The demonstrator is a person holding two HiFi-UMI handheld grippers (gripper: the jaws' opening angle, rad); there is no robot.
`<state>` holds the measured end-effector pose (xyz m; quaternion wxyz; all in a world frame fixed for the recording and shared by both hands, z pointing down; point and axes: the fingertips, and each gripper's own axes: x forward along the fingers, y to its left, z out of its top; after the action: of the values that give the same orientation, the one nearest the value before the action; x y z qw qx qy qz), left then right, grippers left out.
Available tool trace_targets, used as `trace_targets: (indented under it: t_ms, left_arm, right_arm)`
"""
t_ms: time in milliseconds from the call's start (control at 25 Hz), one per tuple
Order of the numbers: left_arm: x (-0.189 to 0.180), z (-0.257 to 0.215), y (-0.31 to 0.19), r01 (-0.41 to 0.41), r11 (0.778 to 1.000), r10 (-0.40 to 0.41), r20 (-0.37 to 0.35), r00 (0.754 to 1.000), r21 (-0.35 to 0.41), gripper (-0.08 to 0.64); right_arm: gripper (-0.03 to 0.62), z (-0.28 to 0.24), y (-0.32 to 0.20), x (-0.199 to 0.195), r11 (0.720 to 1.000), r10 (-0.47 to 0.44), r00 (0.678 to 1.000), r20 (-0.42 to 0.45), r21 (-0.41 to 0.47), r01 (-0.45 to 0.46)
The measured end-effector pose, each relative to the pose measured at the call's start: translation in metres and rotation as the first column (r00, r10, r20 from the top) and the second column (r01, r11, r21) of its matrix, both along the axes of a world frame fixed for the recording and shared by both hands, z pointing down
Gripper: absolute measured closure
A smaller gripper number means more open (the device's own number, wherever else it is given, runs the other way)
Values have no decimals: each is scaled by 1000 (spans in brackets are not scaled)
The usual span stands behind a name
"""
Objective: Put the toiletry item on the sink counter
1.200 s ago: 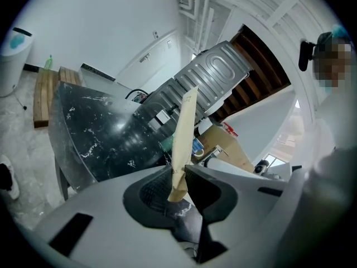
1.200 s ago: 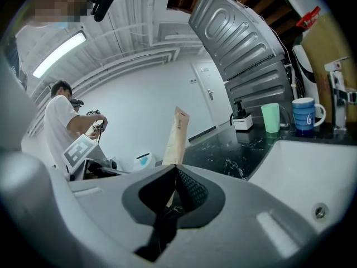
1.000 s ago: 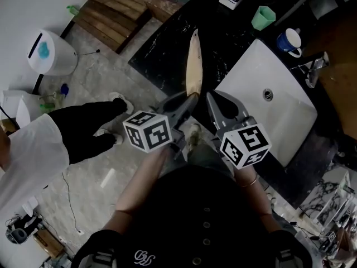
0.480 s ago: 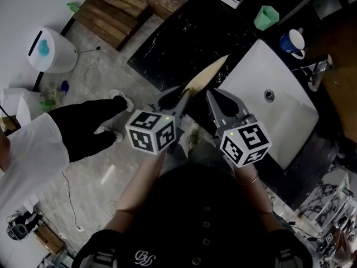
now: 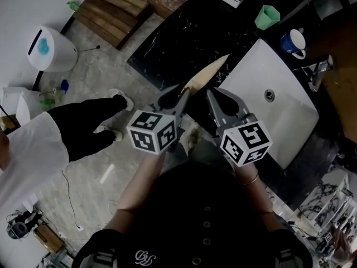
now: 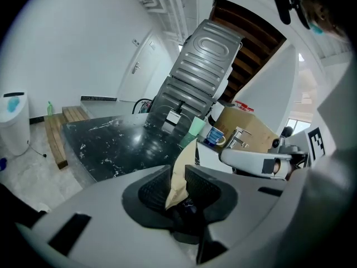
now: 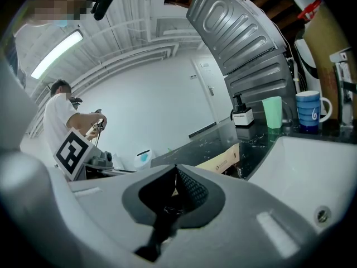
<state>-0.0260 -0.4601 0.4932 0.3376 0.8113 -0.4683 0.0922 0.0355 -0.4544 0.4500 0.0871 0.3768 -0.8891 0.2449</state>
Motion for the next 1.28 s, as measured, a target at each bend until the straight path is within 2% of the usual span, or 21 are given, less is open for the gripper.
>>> trace_targets:
  t_ms: [280, 640, 1280]
  left_arm:
    - [-1, -8, 1, 5, 999, -4, -5, 1000, 36, 460]
    - [-2, -35, 9, 3, 994, 5, -70, 998, 108, 460]
    - [5, -98, 51, -95, 961, 129, -116, 985, 258, 460]
  right_arm:
    - [589, 0, 6, 0, 1000, 4, 1000, -6, 7, -4]
    - [589, -17, 12, 2, 998, 18, 999, -26, 62, -17]
    - [589, -69, 57, -9, 979, 61, 998, -18, 195, -56]
